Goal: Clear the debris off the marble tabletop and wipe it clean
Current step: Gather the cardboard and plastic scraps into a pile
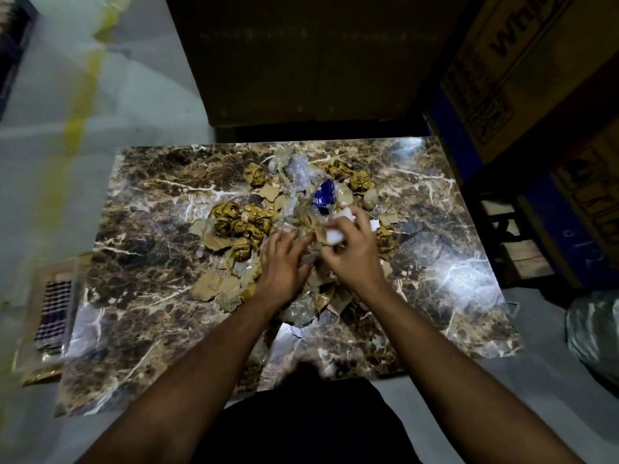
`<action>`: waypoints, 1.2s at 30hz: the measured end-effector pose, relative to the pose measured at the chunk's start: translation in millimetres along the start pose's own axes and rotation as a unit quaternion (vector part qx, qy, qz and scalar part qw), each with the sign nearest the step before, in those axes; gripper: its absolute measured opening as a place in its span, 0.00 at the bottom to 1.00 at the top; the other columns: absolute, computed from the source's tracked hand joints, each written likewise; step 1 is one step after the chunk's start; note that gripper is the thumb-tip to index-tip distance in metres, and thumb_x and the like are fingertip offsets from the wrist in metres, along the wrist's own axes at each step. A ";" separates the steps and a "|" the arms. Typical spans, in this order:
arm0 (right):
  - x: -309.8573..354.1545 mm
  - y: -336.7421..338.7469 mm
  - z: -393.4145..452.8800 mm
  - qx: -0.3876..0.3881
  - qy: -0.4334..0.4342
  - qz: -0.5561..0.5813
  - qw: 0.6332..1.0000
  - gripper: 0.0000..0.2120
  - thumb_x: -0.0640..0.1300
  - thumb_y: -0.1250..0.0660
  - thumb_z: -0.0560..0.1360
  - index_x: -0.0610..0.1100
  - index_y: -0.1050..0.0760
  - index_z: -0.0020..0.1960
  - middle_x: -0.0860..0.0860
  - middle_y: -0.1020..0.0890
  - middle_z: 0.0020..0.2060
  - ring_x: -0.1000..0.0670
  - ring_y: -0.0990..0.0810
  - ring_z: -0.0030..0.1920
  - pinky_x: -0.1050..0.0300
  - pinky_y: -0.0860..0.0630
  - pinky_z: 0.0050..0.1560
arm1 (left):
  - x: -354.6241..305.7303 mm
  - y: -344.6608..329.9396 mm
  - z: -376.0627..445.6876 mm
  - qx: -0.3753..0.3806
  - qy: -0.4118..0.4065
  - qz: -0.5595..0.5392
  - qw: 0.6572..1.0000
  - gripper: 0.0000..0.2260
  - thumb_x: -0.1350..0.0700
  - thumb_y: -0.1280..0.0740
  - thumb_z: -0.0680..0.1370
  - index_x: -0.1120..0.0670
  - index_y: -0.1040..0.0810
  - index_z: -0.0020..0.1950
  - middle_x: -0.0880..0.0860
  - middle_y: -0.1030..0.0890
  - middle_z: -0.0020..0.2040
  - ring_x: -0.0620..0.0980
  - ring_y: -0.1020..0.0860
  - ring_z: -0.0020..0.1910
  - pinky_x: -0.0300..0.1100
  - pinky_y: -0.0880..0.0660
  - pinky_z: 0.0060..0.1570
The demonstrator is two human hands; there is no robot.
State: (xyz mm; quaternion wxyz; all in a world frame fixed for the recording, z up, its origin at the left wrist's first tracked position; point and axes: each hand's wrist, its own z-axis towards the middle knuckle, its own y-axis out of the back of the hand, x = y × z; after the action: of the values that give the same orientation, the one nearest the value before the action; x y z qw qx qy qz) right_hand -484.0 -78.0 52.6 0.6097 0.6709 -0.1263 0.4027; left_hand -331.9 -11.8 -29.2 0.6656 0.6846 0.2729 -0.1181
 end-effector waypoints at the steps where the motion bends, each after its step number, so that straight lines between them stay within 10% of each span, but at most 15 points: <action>1: 1.8 -10.6 12.7 0.019 0.026 -0.035 0.999 0.20 0.41 0.25 0.74 0.45 0.22 0.65 0.44 0.35 0.76 0.49 0.33 0.71 0.66 0.33 0.66 | -1.1 1.2 -0.2 0.005 0.022 -0.028 0.999 0.32 0.45 0.37 0.81 0.43 0.48 0.81 0.54 0.43 0.81 0.58 0.50 0.80 0.62 0.50 0.77; 4: -4.2 -46.2 33.4 0.131 0.100 -0.199 0.966 0.27 0.49 0.35 0.81 0.49 0.34 0.78 0.47 0.46 0.83 0.43 0.50 0.82 0.36 0.47 0.80 | -1.6 2.5 4.7 0.026 0.067 -0.061 0.996 0.40 0.44 0.38 0.82 0.49 0.64 0.82 0.52 0.55 0.83 0.54 0.55 0.82 0.57 0.55 0.79; 11: -14.2 -67.6 20.9 0.216 0.145 -0.269 0.927 0.33 0.64 0.64 0.80 0.57 0.66 0.82 0.53 0.52 0.83 0.43 0.65 0.82 0.30 0.65 0.77 | 6.1 24.6 6.8 0.084 0.045 -0.061 0.994 0.38 0.36 0.49 0.78 0.49 0.62 0.83 0.52 0.61 0.83 0.50 0.58 0.81 0.50 0.64 0.75; 18: -23.1 -76.0 21.7 0.228 0.182 -0.330 0.898 0.31 0.65 0.58 0.82 0.59 0.60 0.83 0.52 0.51 0.83 0.38 0.64 0.81 0.27 0.64 0.75 | 45.6 43.0 -52.8 -0.056 0.081 -0.103 0.990 0.41 0.31 0.42 0.74 0.45 0.51 0.82 0.53 0.41 0.80 0.56 0.45 0.78 0.59 0.49 0.75; 24: -26.6 -85.3 21.9 0.224 0.179 -0.344 0.894 0.32 0.66 0.57 0.81 0.60 0.60 0.83 0.52 0.50 0.83 0.37 0.60 0.82 0.26 0.64 0.75 | 70.6 6.5 -156.8 -0.048 -0.177 0.118 0.976 0.23 0.33 0.40 0.79 0.46 0.28 0.67 0.57 0.29 0.66 0.56 0.28 0.61 0.51 0.31 0.59; 28: -28.2 -86.1 21.9 0.223 0.180 -0.344 0.894 0.33 0.66 0.58 0.81 0.59 0.59 0.83 0.51 0.50 0.83 0.36 0.59 0.82 0.27 0.65 0.75 | 89.3 -11.5 -161.0 -0.041 -0.195 0.174 0.964 0.19 0.37 0.44 0.83 0.51 0.26 0.58 0.58 0.24 0.61 0.57 0.25 0.54 0.49 0.31 0.52; 36: -25.0 -85.0 17.4 0.220 0.172 -0.333 0.901 0.33 0.68 0.59 0.81 0.60 0.61 0.82 0.50 0.51 0.83 0.37 0.60 0.82 0.28 0.65 0.75 | 67.8 15.3 -116.0 -0.178 0.041 0.002 0.983 0.19 0.42 0.40 0.81 0.57 0.26 0.61 0.57 0.33 0.70 0.56 0.33 0.67 0.50 0.33 0.64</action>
State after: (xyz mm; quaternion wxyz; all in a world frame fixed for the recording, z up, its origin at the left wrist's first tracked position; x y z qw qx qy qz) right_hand -437.1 -82.9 -24.5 0.5571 0.7115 0.3028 0.3029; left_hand -291.4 116.6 -41.9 0.7651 0.5601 0.3154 -0.0382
